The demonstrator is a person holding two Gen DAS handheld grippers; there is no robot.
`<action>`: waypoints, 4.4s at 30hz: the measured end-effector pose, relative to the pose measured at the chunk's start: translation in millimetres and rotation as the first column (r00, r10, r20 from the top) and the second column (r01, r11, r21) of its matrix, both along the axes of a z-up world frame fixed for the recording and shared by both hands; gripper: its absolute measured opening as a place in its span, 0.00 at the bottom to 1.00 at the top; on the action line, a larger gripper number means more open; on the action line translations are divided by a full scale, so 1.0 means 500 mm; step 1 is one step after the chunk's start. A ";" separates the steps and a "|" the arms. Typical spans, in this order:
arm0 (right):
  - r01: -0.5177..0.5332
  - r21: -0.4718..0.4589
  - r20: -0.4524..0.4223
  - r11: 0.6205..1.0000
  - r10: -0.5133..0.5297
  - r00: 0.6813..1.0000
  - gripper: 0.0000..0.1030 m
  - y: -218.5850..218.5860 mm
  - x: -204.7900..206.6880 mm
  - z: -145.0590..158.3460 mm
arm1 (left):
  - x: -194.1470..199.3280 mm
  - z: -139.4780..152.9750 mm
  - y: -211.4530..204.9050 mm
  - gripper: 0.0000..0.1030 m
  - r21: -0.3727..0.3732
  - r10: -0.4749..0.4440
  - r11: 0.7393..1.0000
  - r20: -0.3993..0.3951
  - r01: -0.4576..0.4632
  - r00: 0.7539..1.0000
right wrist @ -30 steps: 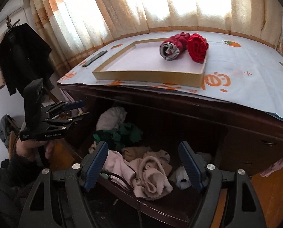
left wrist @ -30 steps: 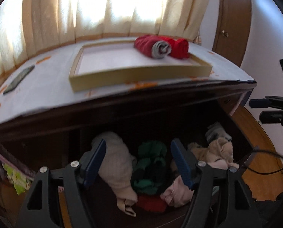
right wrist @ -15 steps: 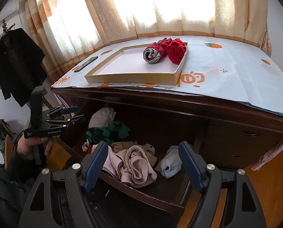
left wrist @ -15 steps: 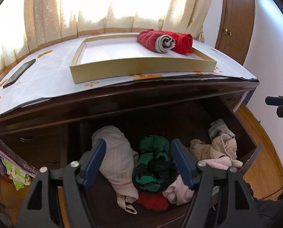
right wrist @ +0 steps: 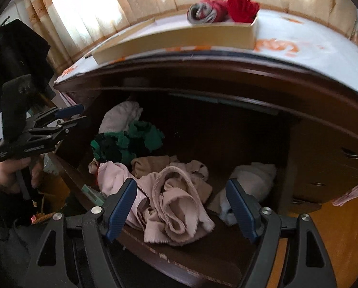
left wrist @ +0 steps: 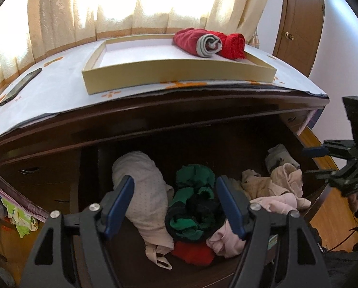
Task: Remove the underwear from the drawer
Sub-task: 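Open both tools to release the socks and move them down to the drawer, then grasp beige underwear with the right tool from the drawer, then grasp green-and-black underwear with the left tool from the drawer, then lift the green underwear with the left tool while the right tool lifts the beige underwear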
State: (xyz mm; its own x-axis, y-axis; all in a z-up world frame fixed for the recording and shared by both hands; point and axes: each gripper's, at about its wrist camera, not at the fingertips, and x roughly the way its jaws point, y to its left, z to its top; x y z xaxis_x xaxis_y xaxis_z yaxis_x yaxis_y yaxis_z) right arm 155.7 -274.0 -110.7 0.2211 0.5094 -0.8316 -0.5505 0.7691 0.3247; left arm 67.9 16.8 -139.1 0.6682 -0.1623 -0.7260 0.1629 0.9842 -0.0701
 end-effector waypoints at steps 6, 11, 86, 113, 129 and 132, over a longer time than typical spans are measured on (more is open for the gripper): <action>-0.032 -0.013 -0.040 0.999 0.032 0.999 0.76 0.030 0.020 -0.037 | 0.003 -0.007 0.004 0.70 -0.002 0.005 1.000 -0.010 -0.005 1.000; -0.071 -0.042 -0.079 0.997 0.068 0.995 0.56 0.053 0.026 -0.068 | 0.005 -0.011 0.005 0.71 0.000 0.012 1.000 -0.017 -0.012 1.000; -0.193 -0.033 -0.231 0.981 0.180 0.956 0.34 0.130 0.104 -0.149 | 0.177 -0.152 -0.104 0.55 0.071 -0.142 0.978 -0.461 0.196 0.876; -0.172 0.048 0.018 0.984 0.171 0.985 0.26 0.071 0.073 -0.062 | 0.113 -0.100 -0.099 0.19 0.057 -0.150 0.985 -0.210 0.165 0.966; -0.230 0.042 0.154 0.972 0.221 0.963 0.26 0.054 0.040 -0.025 | 0.076 -0.057 -0.045 0.19 0.003 -0.129 0.992 -0.043 0.129 0.991; -0.235 0.046 0.176 0.971 0.224 0.959 0.26 0.051 0.040 -0.023 | 0.070 -0.053 -0.040 0.19 0.009 -0.123 0.992 -0.020 0.124 0.992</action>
State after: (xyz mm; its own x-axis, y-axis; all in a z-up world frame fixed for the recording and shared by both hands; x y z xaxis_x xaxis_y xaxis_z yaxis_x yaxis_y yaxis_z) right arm 175.5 -248.3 -122.3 0.2253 0.6152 -0.7555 -0.7606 0.5956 0.2582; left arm 102.7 -3.2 -165.4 0.6293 -0.2356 -0.7406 0.2820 0.9572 -0.0649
